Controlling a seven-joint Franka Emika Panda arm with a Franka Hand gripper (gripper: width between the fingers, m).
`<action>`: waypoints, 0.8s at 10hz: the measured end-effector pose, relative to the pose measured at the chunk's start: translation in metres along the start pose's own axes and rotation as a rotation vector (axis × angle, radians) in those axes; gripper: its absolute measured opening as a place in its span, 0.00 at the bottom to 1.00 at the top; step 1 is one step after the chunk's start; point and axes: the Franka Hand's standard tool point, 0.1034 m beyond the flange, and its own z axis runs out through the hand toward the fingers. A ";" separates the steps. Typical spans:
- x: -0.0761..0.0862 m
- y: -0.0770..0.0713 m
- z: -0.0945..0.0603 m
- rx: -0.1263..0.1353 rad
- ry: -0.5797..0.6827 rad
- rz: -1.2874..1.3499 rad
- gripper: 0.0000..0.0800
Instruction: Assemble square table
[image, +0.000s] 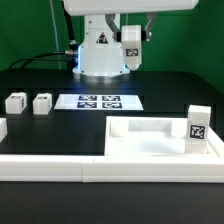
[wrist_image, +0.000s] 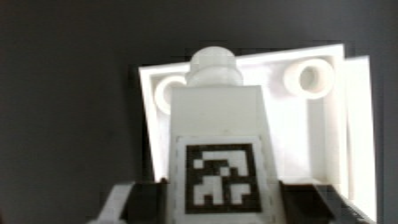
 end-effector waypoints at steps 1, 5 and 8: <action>0.006 0.000 -0.001 0.002 0.080 -0.002 0.36; 0.029 0.008 0.002 -0.020 0.403 -0.029 0.36; 0.087 0.019 -0.003 -0.075 0.629 -0.050 0.36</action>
Offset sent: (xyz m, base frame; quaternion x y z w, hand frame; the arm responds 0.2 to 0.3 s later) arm 0.0000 0.0000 0.0000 0.0000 0.1938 0.0000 0.9810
